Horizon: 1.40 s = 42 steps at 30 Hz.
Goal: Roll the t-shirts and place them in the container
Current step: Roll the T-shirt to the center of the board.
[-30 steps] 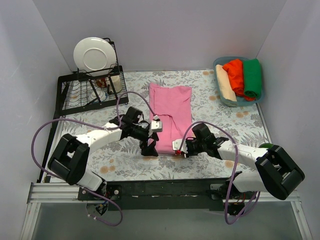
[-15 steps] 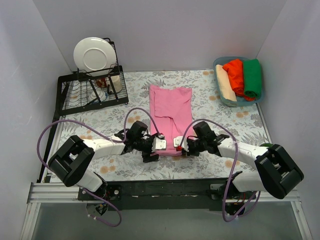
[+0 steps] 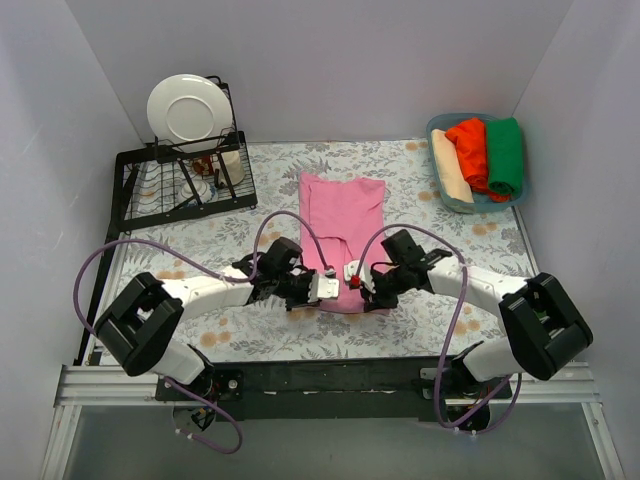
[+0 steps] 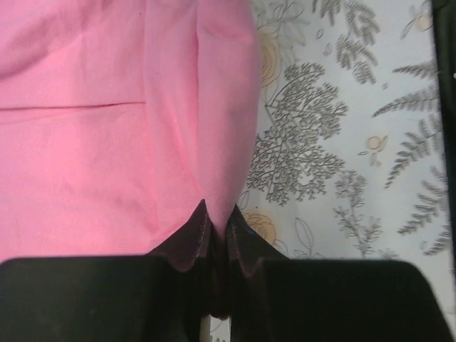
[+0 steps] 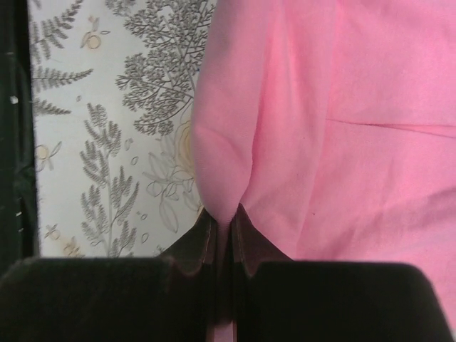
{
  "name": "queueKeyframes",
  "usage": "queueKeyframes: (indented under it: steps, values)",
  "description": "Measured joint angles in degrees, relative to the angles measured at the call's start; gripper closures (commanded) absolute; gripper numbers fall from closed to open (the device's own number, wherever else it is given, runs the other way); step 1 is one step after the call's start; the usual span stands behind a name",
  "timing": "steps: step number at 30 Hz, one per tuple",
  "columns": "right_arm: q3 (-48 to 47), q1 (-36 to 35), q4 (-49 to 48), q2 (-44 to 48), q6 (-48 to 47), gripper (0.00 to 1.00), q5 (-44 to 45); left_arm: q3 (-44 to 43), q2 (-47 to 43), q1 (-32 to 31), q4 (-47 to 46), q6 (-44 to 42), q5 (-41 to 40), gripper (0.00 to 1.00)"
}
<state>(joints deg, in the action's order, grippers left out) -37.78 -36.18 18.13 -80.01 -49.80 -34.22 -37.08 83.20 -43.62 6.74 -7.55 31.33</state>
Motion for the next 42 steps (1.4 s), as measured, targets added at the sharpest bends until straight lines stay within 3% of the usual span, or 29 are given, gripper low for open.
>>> queueKeyframes:
  steps: [5, 9, 16, 25, 35, 36, 37, 40, 42]
  values:
    - [-7.63, 3.54, 12.94, -2.99, -3.65, 0.99, -4.98, -11.85, 3.28, 2.62, 17.66, 0.70, 8.57, 1.00]
    - [-14.16, 7.30, 25.11, -7.21, -11.15, 0.99, -9.55, -22.64, 11.17, 6.10, 33.92, -3.04, 17.00, 1.00]
    - [-25.90, 11.34, 43.58, -18.99, -22.82, 0.99, -15.89, -35.15, 25.14, 11.08, 53.48, -8.44, 27.06, 1.00]
    - [-34.58, 12.74, 51.15, -32.96, -27.36, 0.99, -17.59, -41.13, 35.65, 14.27, 59.01, -7.17, 29.97, 1.00]
    - [-41.59, 13.35, 53.64, -42.58, -28.00, 0.99, -18.29, -41.70, 37.68, 16.41, 54.51, -2.47, 27.10, 0.98]
    - [-42.64, 13.38, 53.77, -43.36, -27.89, 0.99, -18.27, -41.70, 37.64, 16.68, 53.70, -1.27, 26.36, 0.57]
    - [-43.60, 13.40, 53.90, -44.02, -27.56, 0.99, -18.27, -41.70, 37.53, 16.85, 52.70, 0.37, 25.20, 0.02]
    - [-44.83, 13.55, 53.81, -44.59, -26.34, 0.99, -17.73, -41.77, 35.47, 16.87, 50.71, 9.60, 23.91, 0.02]
    - [-44.83, 13.79, 53.55, -44.59, -25.07, 0.99, -16.96, -42.25, 31.65, 16.17, 48.87, 13.14, 16.90, 0.02]
